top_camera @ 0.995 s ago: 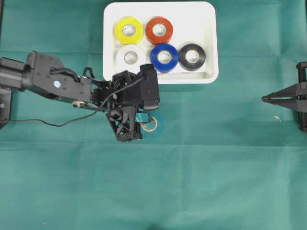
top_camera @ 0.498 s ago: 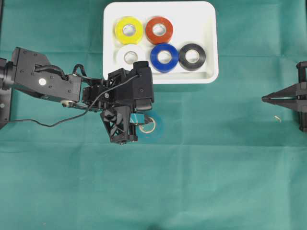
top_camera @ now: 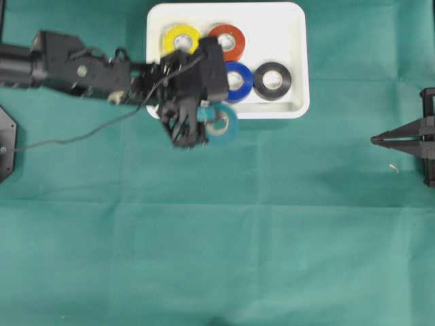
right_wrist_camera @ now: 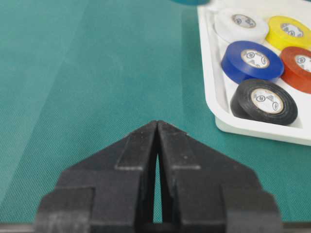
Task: Put the tape into the white case with the left arm.
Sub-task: 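Carry the teal tape with the left gripper into the tray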
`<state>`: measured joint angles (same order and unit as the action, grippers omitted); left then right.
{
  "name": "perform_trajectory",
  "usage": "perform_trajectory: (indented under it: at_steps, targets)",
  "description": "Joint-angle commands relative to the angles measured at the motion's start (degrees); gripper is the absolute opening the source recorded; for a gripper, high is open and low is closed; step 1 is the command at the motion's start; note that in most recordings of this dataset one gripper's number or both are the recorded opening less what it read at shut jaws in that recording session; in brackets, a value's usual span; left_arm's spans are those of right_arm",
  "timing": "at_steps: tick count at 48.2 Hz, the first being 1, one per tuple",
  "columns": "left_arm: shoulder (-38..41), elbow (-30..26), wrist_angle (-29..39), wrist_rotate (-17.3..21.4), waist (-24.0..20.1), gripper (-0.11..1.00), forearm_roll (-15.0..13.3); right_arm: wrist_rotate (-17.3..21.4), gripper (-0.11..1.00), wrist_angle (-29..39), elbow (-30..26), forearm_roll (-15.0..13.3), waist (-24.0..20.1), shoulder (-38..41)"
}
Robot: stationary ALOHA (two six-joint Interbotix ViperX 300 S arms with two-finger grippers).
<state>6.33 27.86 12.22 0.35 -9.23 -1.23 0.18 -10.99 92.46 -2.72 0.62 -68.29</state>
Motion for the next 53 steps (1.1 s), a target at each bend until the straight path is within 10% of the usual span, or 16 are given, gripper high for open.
perform_trajectory:
  at_steps: [1,18,42,53]
  targets:
    - [0.5,-3.1,-1.2,1.1,-2.5,0.26,0.1,0.1,-0.09,-0.5,-0.5,-0.2,0.0,0.4]
    - [7.9,-10.8,-2.5,8.2,-7.7,0.26,0.1,0.1,-0.09,-0.5,-0.5,-0.1,0.0,0.4]
    - [10.5,-14.4,-2.5,8.6,-9.7,0.27,0.1,0.1,-0.09,-0.6,-0.5,-0.2,0.1,0.4]
    - [10.5,-14.5,-2.6,8.6,-9.7,0.85,0.1,0.1,-0.09,-0.6,-0.5,-0.1,0.1,0.4]
